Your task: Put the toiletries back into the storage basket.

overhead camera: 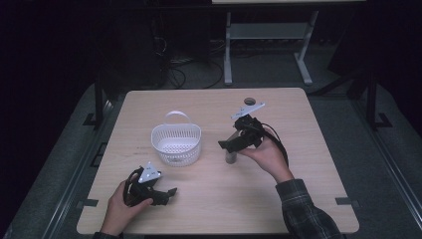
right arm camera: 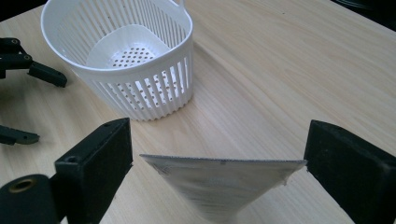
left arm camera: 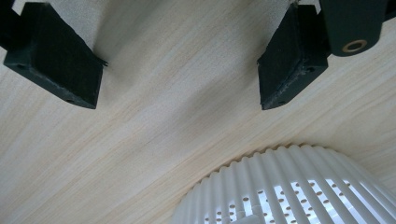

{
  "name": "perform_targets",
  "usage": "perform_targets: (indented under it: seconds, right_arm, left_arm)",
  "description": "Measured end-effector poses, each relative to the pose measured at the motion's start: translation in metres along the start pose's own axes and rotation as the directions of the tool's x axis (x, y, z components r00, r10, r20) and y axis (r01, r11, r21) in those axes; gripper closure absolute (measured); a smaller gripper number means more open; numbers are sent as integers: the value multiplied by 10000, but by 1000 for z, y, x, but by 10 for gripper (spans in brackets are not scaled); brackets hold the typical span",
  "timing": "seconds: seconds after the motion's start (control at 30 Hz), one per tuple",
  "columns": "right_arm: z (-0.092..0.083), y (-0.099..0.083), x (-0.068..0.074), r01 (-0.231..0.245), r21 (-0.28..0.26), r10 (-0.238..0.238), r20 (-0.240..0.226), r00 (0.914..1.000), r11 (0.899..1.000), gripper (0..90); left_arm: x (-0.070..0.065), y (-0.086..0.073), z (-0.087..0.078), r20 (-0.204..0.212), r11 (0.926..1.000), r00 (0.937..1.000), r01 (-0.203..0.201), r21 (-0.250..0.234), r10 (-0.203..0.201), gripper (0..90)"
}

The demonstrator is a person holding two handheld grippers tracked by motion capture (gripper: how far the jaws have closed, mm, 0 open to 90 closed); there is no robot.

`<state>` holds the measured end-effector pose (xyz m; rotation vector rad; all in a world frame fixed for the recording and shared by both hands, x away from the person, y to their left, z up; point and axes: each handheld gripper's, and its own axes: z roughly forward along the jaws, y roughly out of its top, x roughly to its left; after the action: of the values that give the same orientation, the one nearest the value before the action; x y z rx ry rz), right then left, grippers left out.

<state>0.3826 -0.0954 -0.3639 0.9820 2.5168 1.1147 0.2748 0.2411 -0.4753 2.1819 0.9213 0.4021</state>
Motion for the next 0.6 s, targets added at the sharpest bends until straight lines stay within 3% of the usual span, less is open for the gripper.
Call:
perform_targets:
  seconds: [0.6]
  right_arm:
    - [3,-3,0,101,200,-99,-115,9999,9997,287]
  left_arm:
    - [0,0,0,11,10000,10000,-3,-5,3,129]
